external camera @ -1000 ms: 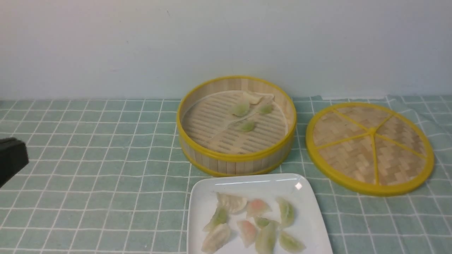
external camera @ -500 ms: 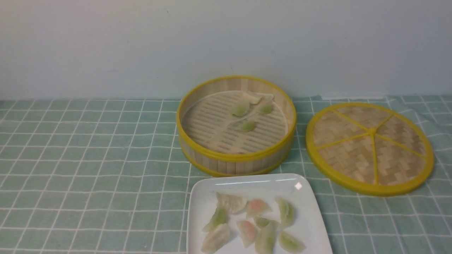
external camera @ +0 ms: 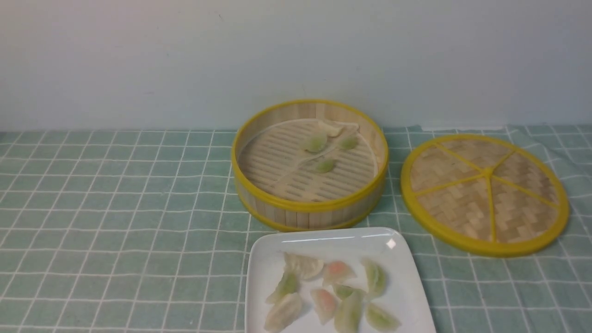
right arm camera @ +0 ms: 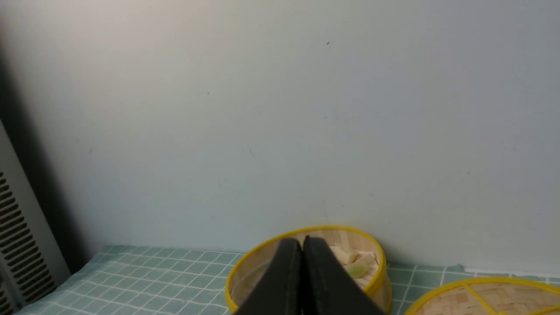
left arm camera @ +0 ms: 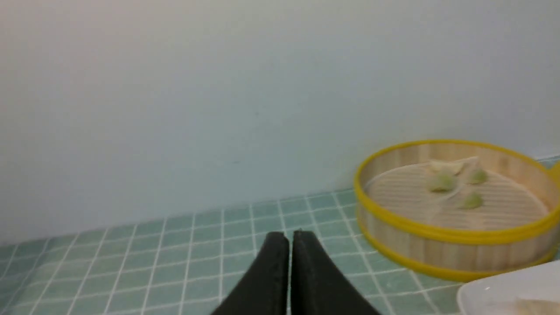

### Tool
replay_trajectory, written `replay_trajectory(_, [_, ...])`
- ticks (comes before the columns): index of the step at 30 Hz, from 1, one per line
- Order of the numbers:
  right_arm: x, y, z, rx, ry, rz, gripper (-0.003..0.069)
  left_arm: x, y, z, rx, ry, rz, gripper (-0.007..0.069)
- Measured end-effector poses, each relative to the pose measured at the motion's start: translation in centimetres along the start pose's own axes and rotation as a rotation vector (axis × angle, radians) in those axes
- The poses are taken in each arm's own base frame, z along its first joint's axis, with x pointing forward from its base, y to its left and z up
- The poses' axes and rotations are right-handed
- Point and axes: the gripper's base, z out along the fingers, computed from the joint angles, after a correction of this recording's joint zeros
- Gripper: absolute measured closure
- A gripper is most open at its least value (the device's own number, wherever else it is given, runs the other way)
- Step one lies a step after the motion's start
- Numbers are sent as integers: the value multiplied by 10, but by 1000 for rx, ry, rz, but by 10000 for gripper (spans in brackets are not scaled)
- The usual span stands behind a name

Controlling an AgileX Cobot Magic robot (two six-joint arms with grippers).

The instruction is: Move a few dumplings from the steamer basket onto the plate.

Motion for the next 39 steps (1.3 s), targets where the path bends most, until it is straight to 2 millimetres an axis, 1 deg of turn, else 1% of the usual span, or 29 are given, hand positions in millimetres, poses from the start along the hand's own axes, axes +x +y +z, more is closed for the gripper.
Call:
replay_trajectory(1, [0,0,0,0,0,0,672,16,0,4,-15,23,-2,631])
replay_trajectory(2, [0,0,0,0,0,0,672,19,0,5,-15,31,-3,631])
replay_trajectory(3, [0,0,0,0,0,0,672,43,-1,12,-16,91,-6,631])
replay_trajectory(4, [0,0,0,0,0,0,672,50,-1,14,-14,111,-5,631])
replay_trajectory(6, [0,0,0,0,1,0,672,73,-3,18,-2,176,-4,631])
replay_trajectory(7, [0,0,0,0,1,0,672,82,-4,19,3,202,-4,631])
replay_trajectory(9, [0,0,0,0,0,0,672,90,-4,20,9,230,-5,631])
replay_trajectory(34, [0,0,0,0,0,0,672,91,-5,20,11,241,-6,631])
replay_trajectory(39, [1,2,0,-22,7,-34,672,91,-5,20,11,241,-6,631])
